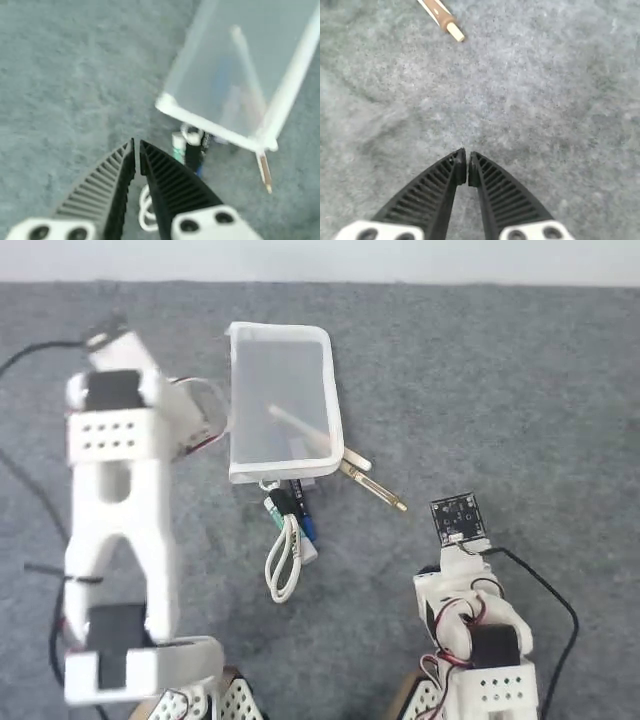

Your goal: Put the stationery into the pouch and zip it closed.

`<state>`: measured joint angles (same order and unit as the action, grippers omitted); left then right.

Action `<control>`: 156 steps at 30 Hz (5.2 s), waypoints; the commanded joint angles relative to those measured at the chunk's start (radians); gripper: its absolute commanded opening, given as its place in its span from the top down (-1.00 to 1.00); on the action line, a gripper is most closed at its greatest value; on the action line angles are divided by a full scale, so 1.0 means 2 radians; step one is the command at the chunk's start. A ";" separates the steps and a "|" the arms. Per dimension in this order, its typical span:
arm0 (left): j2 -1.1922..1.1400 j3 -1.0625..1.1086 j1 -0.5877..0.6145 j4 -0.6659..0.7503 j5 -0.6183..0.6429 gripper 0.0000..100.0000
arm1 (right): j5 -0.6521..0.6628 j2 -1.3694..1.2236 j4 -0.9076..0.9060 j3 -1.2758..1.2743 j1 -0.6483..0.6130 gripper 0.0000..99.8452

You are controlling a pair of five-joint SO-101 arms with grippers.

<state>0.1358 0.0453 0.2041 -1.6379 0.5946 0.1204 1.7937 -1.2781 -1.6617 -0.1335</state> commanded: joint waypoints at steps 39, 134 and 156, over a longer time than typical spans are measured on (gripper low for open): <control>0.391 0.524 0.062 0.370 -0.225 0.97 | 0.056 -0.447 0.000 0.505 -0.229 0.72; 0.395 0.528 0.008 0.331 -0.245 0.52 | 0.005 -0.807 0.171 0.616 -0.306 0.99; 0.395 0.528 -0.090 0.364 -0.242 0.51 | 0.005 -0.537 0.202 0.479 -0.308 0.99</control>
<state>0.8861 1.1454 0.0322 -0.9536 0.1128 0.1235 0.6276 -0.8899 -0.7089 -0.7610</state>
